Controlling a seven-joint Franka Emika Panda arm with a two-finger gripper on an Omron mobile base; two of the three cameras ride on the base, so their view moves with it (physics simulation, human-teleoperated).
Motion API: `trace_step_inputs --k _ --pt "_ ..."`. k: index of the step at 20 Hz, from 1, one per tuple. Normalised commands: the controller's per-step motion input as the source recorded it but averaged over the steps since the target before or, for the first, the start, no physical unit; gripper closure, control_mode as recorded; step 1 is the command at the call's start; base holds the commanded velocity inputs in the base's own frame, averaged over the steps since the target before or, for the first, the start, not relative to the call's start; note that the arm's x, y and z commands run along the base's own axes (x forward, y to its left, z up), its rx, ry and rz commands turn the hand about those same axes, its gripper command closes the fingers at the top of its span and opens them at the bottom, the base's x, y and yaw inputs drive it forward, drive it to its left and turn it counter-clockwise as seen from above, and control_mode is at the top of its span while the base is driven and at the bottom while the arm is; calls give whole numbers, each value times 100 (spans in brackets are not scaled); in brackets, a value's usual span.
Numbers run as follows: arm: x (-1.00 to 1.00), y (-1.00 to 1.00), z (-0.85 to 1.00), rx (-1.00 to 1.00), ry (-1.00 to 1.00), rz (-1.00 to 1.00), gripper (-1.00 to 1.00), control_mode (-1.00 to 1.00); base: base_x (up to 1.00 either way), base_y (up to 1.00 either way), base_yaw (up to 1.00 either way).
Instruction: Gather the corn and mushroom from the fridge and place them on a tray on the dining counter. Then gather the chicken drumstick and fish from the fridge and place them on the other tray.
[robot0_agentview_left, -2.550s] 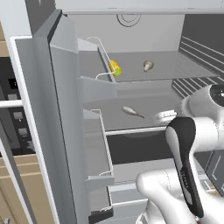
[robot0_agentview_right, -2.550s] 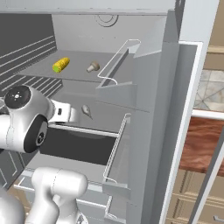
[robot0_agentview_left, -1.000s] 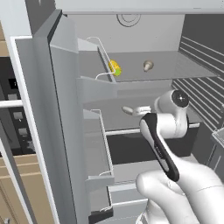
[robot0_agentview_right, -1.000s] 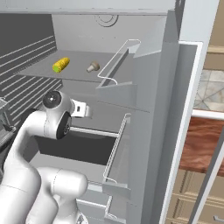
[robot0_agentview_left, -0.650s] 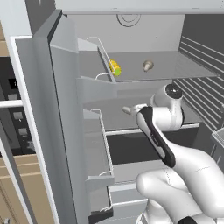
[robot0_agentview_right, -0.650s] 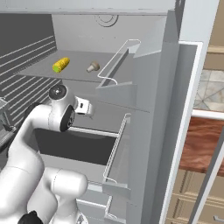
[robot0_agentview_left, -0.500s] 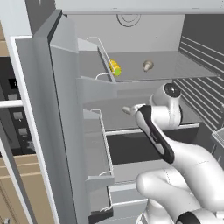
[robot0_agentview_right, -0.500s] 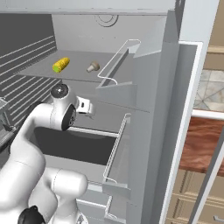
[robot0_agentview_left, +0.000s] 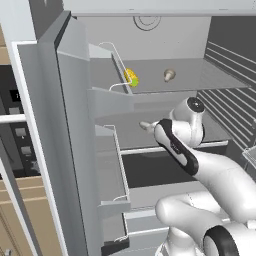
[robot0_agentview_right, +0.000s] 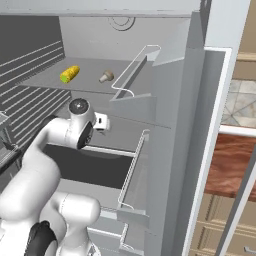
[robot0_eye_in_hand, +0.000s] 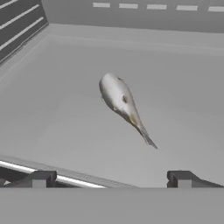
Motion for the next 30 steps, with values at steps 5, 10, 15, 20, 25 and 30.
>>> trace_step_inputs --k 5,10,15,20,25,30 --pt "30 4 -11 0 0 6 -100 -100 0 0 0" --pt "29 0 -17 0 0 0 -100 -100 0 0 0" --pt "28 0 -1 0 0 0 -100 -100 0 0 0" --pt "29 0 -10 0 0 0 -100 -100 0 0 0" --pt "23 7 -17 0 1 0 -100 -100 0 0 0" --pt "25 2 -8 0 0 0 -100 -100 0 0 0"
